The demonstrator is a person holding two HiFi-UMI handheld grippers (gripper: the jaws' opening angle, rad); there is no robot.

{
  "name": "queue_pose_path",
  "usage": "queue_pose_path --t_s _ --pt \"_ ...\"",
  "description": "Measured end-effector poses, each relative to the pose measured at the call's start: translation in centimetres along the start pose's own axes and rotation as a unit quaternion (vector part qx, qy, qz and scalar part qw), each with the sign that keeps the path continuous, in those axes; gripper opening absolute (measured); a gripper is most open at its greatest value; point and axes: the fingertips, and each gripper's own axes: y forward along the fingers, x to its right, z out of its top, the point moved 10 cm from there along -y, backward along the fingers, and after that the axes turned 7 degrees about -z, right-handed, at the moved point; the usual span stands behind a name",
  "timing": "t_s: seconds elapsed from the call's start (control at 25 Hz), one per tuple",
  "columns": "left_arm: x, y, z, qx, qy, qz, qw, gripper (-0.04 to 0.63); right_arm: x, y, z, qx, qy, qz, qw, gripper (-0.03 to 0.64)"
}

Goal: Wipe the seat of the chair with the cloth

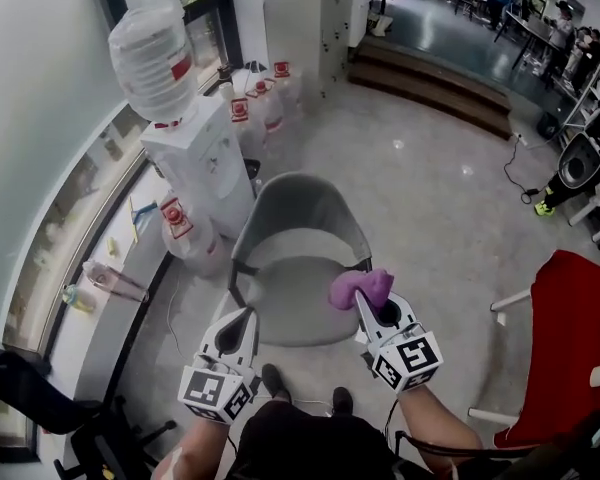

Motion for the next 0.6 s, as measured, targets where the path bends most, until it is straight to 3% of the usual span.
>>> queue_pose_path --t_s 0.28,0.6 --pt "-4.5 2.2 -3.6 -0.041 -0.028 -0.018 0.9986 -0.003 -0.1 3.3 -4.8 -0.058 -0.007 -0.034 0.998 0.034" --pt "-8.1 3.7 -8.3 -0.086 -0.067 -0.042 0.9932 -0.003 0.8 6.2 -12.3 -0.144 -0.037 -0.074 0.986 0.034"
